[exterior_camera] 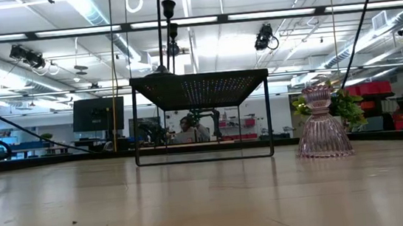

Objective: Pick & Place candle stick holders
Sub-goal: Put the green candle holder on the shelf

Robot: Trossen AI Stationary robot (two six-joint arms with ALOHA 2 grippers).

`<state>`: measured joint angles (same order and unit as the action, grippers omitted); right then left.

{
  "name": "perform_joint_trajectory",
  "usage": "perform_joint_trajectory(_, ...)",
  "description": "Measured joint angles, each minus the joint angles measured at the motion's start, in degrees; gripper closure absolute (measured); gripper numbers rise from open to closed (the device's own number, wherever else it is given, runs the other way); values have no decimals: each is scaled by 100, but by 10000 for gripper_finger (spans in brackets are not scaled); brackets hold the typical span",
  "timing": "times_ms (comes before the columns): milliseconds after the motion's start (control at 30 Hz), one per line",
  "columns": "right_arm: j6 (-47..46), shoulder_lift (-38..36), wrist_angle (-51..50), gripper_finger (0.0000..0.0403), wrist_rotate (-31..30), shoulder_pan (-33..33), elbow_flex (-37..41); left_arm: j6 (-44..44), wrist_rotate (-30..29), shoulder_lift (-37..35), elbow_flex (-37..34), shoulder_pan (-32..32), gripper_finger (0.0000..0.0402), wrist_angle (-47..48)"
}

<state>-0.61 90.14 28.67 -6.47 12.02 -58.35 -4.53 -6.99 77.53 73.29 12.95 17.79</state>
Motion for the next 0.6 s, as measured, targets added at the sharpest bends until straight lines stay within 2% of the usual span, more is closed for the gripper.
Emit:
perform_joint_trajectory(167, -49, 8, -2, 114, 2, -26, -41, -11, 12, 58, 0, 0, 272, 14)
perform_joint_trajectory(367, -113, -3, -227, 183, 3, -29, -60, -9, -4, 60, -7, -1, 272, 65)
perform_joint_trajectory(600, -196, -12, -297, 199, 73, -33, -63, 59, -1, 71, -11, 0, 272, 62)
